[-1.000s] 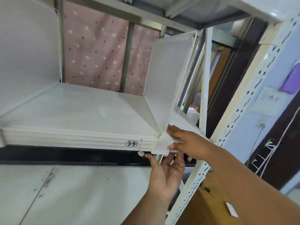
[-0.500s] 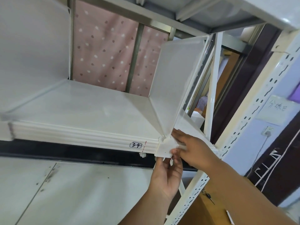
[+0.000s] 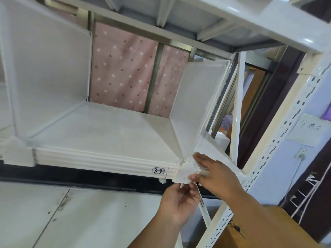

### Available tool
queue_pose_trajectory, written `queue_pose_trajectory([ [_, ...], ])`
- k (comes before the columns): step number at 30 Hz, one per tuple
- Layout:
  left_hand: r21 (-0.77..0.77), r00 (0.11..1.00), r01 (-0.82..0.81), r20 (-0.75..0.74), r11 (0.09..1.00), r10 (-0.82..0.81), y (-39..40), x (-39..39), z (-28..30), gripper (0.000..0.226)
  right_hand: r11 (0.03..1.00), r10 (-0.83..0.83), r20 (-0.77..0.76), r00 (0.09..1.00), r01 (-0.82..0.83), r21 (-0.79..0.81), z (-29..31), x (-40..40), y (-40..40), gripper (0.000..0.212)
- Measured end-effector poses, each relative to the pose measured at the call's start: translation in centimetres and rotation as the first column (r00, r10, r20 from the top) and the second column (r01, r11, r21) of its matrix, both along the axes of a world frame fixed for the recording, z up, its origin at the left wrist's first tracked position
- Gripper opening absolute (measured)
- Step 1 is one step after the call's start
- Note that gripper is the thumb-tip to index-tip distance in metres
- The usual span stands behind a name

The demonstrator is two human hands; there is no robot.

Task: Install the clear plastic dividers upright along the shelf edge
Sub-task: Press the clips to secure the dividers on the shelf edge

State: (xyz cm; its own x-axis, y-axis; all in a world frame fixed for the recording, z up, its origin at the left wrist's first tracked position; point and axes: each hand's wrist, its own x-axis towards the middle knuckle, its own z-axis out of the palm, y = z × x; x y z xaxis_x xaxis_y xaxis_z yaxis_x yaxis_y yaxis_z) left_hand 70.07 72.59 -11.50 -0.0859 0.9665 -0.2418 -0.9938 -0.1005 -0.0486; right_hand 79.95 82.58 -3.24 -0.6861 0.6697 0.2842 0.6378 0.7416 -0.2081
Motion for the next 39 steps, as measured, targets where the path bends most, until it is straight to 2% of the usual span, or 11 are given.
queue_pose_trajectory([
  [6, -0.09, 1.0, -0.004, -0.027, 0.996, 0.002, -0.2, -0.6, 0.6, 0.029, 0.993, -0.071, 0.013, 0.997, 0.07, 0.098, 0.3, -0.5, -1.5, 0.084],
  [12, -0.103, 0.999, 0.003, -0.045, 0.995, -0.008, -0.7, -1.1, 0.6, 0.03, 0.993, -0.104, 0.066, 0.992, 0.1, 0.061, 1.2, -1.2, -1.8, 0.091],
  [18, -0.084, 0.999, 0.012, -0.052, 0.996, -0.016, -1.2, -1.4, 0.8, 0.03, 0.99, -0.141, 0.067, 0.988, 0.139, 0.038, 1.2, -1.6, -1.9, 0.097],
  [29, -0.058, 0.998, 0.03, -0.053, 0.998, -0.033, -1.7, -2.3, 0.7, 0.026, 0.961, -0.252, 0.129, 0.959, 0.232, 0.151, 0.9, -2.3, -2.6, 0.098],
  [34, -0.048, 0.998, 0.028, -0.053, 0.998, -0.031, -2.1, -2.9, 0.6, 0.026, 0.943, -0.276, 0.159, 0.948, 0.235, 0.234, 0.8, -2.8, -2.7, 0.107],
  [39, -0.058, 0.999, 0.008, -0.035, 0.998, -0.01, -2.5, -3.4, 0.4, 0.029, 0.934, -0.293, 0.161, 0.942, 0.246, 0.259, 0.8, -3.2, -3.3, 0.098],
])
